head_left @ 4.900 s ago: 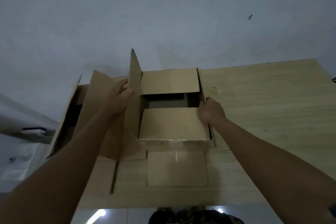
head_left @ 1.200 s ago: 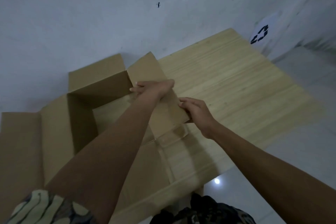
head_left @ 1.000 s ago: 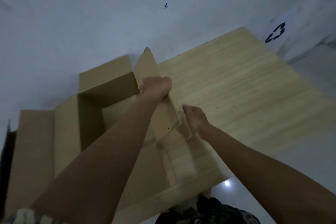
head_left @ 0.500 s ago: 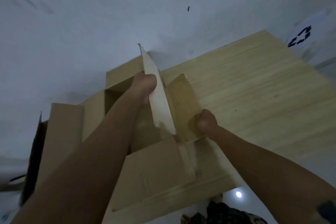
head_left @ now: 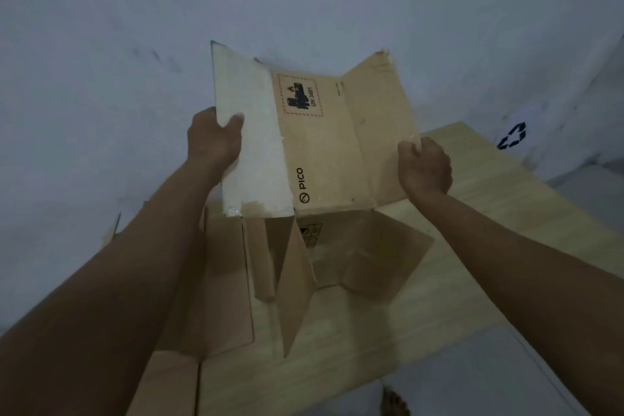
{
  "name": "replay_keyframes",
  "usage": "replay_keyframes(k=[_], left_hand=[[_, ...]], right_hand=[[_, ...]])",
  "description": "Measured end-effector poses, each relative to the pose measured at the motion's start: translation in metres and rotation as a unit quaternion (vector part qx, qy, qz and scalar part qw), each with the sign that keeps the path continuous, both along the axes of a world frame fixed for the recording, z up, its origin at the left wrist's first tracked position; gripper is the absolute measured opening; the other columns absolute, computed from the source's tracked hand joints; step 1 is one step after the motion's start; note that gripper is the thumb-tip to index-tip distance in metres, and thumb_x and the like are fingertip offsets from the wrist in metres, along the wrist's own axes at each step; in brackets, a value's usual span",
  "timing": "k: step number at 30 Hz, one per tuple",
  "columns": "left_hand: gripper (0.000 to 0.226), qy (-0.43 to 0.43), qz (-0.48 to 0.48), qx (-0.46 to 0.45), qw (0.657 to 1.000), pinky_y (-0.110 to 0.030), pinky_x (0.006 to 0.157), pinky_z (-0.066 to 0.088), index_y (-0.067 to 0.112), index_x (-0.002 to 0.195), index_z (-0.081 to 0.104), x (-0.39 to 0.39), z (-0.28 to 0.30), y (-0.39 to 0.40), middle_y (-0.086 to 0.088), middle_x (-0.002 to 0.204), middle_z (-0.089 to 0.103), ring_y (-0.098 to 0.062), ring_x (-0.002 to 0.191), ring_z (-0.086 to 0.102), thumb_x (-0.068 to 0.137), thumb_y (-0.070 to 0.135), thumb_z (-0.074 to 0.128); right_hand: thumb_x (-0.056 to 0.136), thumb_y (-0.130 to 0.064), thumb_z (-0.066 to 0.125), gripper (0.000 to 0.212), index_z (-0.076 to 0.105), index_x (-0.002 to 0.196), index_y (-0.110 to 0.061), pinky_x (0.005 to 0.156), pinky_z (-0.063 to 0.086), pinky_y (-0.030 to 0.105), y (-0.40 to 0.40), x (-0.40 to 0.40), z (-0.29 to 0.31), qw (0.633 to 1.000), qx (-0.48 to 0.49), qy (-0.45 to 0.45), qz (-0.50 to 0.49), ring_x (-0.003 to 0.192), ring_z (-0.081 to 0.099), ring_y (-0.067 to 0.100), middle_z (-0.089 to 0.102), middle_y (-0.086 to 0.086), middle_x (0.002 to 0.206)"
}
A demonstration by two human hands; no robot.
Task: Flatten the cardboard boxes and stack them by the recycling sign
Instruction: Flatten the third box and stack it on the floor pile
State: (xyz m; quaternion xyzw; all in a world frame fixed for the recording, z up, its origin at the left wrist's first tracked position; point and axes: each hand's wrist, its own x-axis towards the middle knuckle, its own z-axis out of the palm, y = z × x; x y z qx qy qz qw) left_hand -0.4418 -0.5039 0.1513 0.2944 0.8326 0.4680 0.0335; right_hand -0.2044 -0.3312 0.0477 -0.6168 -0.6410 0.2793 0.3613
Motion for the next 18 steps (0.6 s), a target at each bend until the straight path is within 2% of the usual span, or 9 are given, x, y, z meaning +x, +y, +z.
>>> replay_keyframes(k=[5, 10, 12, 14, 18], left_hand=[[0.036, -0.014, 0.015, 0.026, 0.999, -0.027, 0.085, 0.048, 0.01, 0.121, 0.064, 0.003, 0.0, -0.031, -0.001, 0.107, 0.063, -0.019, 0.096, 0.06, 0.096, 0.035, 0.055], [0.037, -0.095, 0.009, -0.011, 0.995, -0.041, 0.093, 0.053, 0.007, 0.118, 0.066, 0.011, -0.043, -0.055, -0.01, 0.112, 0.068, -0.029, 0.101, 0.064, 0.094, 0.034, 0.059], [0.039, -0.115, 0.019, -0.038, 0.992, -0.038, 0.09, 0.053, 0.003, 0.119, 0.066, 0.017, -0.063, -0.064, -0.013, 0.114, 0.067, -0.032, 0.103, 0.064, 0.093, 0.032, 0.06], [0.04, -0.147, 0.027, -0.06, 0.987, -0.036, 0.088, 0.052, 0.0, 0.12, 0.065, 0.021, -0.085, -0.072, -0.014, 0.115, 0.066, -0.033, 0.104, 0.064, 0.093, 0.03, 0.062], [0.042, -0.236, 0.023, -0.087, 0.968, -0.041, 0.091, 0.052, -0.001, 0.124, 0.06, 0.039, -0.125, -0.087, -0.016, 0.118, 0.063, -0.032, 0.104, 0.062, 0.094, 0.029, 0.061]], right_hand=[[0.086, -0.041, 0.05, 0.03, 0.056, 0.079, -0.013, 0.067, 0.035, 0.033, -0.012, 0.005, 0.026, 0.999, 0.037, 0.017, 0.003, 0.077, 0.053, 0.03, 0.057, 0.01, 0.084], [0.08, -0.046, 0.052, 0.037, 0.063, 0.079, -0.01, 0.067, 0.042, 0.033, -0.03, 0.03, -0.001, 1.0, -0.001, -0.027, 0.002, 0.077, 0.059, 0.032, 0.063, 0.009, 0.081], [0.079, -0.047, 0.055, 0.037, 0.065, 0.079, -0.012, 0.069, 0.046, 0.034, -0.037, 0.042, -0.016, 0.999, -0.032, -0.04, 0.004, 0.078, 0.06, 0.032, 0.066, 0.008, 0.083], [0.078, -0.051, 0.056, 0.04, 0.069, 0.083, -0.014, 0.074, 0.051, 0.036, -0.044, 0.054, -0.032, 0.996, -0.071, -0.056, 0.008, 0.081, 0.063, 0.032, 0.069, 0.008, 0.089], [0.079, -0.054, 0.057, 0.048, 0.073, 0.102, -0.015, 0.083, 0.053, 0.04, -0.057, 0.078, -0.065, 0.987, -0.128, -0.092, 0.012, 0.093, 0.066, 0.033, 0.071, 0.009, 0.101]])
